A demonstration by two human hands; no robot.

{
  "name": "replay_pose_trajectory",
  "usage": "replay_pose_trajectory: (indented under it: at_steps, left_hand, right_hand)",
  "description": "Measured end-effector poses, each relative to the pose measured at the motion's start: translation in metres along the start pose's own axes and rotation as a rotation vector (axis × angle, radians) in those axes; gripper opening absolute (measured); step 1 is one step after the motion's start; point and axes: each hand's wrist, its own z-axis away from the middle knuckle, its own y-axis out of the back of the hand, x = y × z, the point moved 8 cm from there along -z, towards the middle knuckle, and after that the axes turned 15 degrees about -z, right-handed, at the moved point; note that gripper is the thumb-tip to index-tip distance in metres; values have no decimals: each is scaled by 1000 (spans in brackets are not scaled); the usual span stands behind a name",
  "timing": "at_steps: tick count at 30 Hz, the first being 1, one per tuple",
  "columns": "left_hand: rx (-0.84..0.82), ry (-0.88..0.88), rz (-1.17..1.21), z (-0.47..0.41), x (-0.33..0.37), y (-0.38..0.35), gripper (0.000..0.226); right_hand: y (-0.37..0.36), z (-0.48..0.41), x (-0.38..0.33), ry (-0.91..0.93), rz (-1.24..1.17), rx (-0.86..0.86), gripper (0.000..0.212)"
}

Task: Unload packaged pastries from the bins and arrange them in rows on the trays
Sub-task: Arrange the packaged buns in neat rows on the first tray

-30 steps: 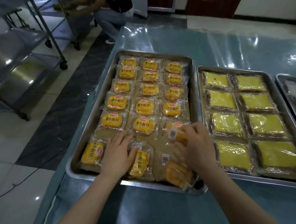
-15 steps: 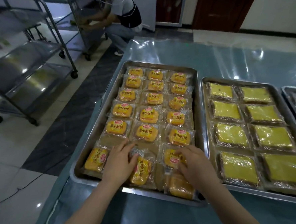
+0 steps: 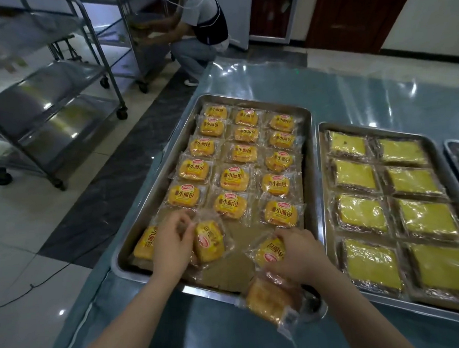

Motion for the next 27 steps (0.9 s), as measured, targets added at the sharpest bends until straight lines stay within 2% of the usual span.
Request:
replay_pose_trajectory:
  at_steps: [3, 7, 9, 11, 13, 15, 17, 19, 21, 23, 24, 27]
  left_hand:
    - [108, 169, 94, 0, -17, 13, 20]
    - [158, 276, 222, 3, -21, 15, 21]
    - [153, 296, 273, 5, -20, 13, 23]
    - [69, 277, 270, 4, -15, 6, 27]
    - [-31, 208, 141, 4, -6, -1, 41]
    - [-24, 89, -44, 7, 5, -1, 49]
    - [-20, 0, -179, 11, 14, -1, 47]
    - [-103, -34, -307, 13, 15, -11, 38]
    - [-178, -62, -446, 13, 15, -19, 29]
    - [-185, -73, -491, 14, 19, -19, 25]
    - [-164, -91, -496, 15, 24, -18, 24]
    - [-102, -249, -511, 17, 47, -22, 23]
  right_hand:
    - [-1, -4, 0, -44, -14, -60, 68]
    - [-6, -6, 0, -58, -156, -45, 65]
    - [-8, -3, 1, -47, -172, -32, 69]
    - [-6, -1, 0, -29, -144, 10, 68]
    - [-4, -1, -3, 0, -143, 51, 67]
    - [-3, -1, -3, 15, -170, 72, 72]
    - [-1, -1, 0, 4, -218, 56, 79]
    - [3, -2, 0, -6, -255, 3, 79]
    - [9, -4, -1, 7, -252, 1, 60]
    - [25, -1, -1, 25, -274, 130, 36]
    - [34, 4, 1, 35, -313, 230, 30]
    - [56, 25, 13, 65, -569, 509, 28]
